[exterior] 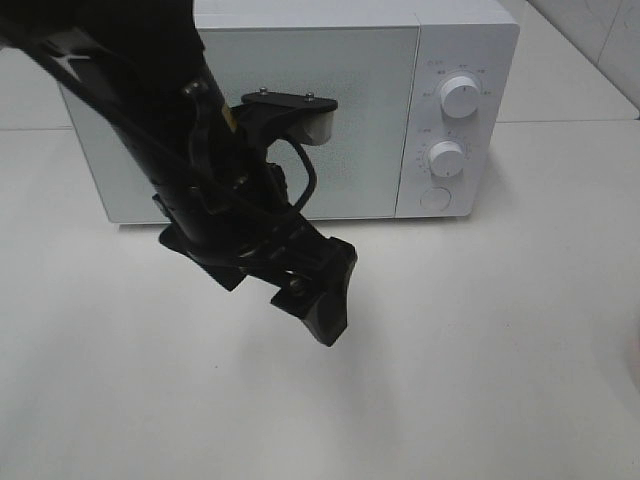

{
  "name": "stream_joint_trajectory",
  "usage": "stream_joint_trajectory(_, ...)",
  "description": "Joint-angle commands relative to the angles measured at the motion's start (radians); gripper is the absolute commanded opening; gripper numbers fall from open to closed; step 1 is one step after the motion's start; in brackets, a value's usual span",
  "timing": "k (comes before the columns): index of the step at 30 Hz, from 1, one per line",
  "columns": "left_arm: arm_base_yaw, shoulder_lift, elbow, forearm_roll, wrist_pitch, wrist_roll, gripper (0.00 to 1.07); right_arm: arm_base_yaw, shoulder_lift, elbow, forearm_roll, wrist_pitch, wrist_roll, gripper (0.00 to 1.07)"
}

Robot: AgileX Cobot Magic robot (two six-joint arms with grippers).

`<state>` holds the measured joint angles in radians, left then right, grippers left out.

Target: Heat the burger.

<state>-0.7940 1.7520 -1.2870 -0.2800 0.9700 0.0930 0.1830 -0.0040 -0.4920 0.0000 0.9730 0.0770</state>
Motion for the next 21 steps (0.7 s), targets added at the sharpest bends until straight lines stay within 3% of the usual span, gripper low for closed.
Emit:
stream_joint_trajectory(1, 0.033, -0.055, -0.006, 0.023, 0.098, -0.064, 0.99, -0.007, -0.03, 0.002, 0.0, -0.018, 0.0, 0.76)
stream_joint_trajectory(4, 0.091, -0.106, -0.006, 0.045, 0.164, -0.107, 0.98, -0.007, -0.03, 0.002, 0.0, -0.018, 0.0, 0.76)
stream_joint_trajectory(11, 0.22, -0.204, -0.005, 0.09, 0.26, -0.12, 0.98, -0.007, -0.03, 0.002, 0.0, -0.018, 0.0, 0.76)
stream_joint_trajectory(12, 0.28, -0.242, 0.001, 0.102, 0.29, -0.127, 0.98, -0.007, -0.03, 0.002, 0.0, -0.018, 0.0, 0.76)
stream_joint_trajectory(17, 0.411, -0.326, 0.048, 0.109, 0.32, -0.122, 0.98, -0.007, -0.03, 0.002, 0.0, -0.018, 0.0, 0.76)
stream_joint_trajectory(18, 0.48, -0.372, 0.086, 0.109, 0.32, -0.107, 0.98, -0.007, -0.03, 0.002, 0.0, -0.018, 0.0, 0.76)
stream_joint_trajectory(19, 0.48, -0.372, 0.086, 0.109, 0.32, -0.107, 0.98, -0.007, -0.03, 0.002, 0.0, -0.018, 0.0, 0.76)
stream_joint_trajectory(20, 0.557, -0.427, 0.132, 0.112, 0.32, -0.093, 0.98, -0.007, -0.03, 0.002, 0.0, -0.018, 0.0, 0.76)
stream_joint_trajectory(21, 0.557, -0.427, 0.132, 0.112, 0.32, -0.093, 0.98, -0.007, -0.03, 0.002, 0.0, -0.018, 0.0, 0.76)
